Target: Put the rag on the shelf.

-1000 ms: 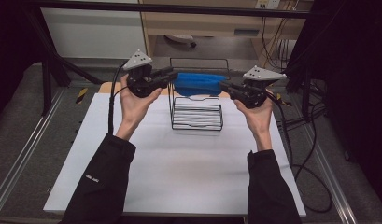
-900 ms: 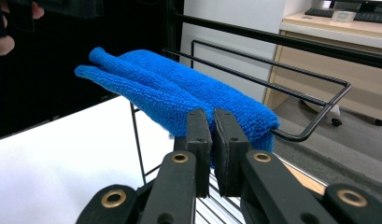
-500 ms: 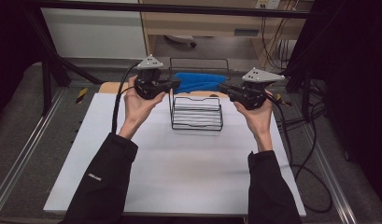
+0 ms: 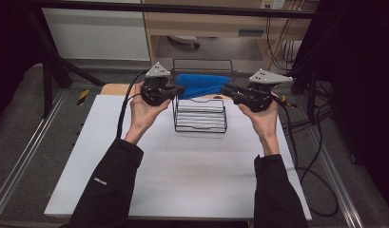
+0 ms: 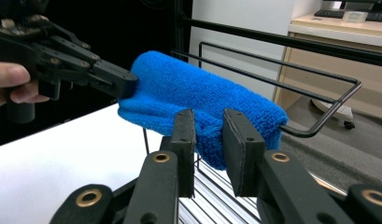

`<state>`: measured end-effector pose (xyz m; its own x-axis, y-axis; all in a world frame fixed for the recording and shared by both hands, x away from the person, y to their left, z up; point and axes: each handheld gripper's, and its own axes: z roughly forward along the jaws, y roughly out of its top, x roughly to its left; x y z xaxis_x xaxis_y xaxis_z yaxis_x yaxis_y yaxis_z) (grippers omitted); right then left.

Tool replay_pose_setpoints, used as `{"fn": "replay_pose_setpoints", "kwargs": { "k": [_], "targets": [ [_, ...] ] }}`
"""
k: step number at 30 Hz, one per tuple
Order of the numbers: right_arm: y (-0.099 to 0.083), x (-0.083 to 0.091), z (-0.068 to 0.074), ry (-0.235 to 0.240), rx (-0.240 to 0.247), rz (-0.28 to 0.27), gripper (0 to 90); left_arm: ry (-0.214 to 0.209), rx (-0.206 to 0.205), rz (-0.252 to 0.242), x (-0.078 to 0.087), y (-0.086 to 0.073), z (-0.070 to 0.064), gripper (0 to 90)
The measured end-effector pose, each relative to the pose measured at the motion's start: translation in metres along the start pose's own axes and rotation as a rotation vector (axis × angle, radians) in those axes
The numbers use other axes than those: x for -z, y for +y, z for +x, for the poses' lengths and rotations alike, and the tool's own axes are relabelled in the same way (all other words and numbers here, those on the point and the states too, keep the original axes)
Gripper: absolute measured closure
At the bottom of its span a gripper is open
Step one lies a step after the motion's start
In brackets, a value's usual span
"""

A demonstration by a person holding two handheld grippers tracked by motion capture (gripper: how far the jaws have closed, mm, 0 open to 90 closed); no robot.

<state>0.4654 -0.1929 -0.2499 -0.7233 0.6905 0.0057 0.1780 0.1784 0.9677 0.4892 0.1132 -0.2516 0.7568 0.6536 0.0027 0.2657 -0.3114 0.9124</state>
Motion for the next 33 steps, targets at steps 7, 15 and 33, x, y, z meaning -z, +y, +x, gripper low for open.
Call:
{"fn": "replay_pose_setpoints", "kwargs": {
  "k": [7,15,33],
  "targets": [
    [-0.001,0.000,0.003,0.015,-0.022,0.000,78.6,0.007,-0.020,-0.004,-0.003,-0.003,-0.003,90.0],
    [-0.003,0.002,0.007,0.026,-0.028,-0.021,73.1,0.011,-0.028,0.004,-0.011,-0.011,-0.002,90.0],
    [-0.033,-0.011,-0.006,-0.062,-0.062,0.039,87.7,0.004,-0.030,-0.015,-0.014,-0.018,-0.002,89.7]
  ]
}}
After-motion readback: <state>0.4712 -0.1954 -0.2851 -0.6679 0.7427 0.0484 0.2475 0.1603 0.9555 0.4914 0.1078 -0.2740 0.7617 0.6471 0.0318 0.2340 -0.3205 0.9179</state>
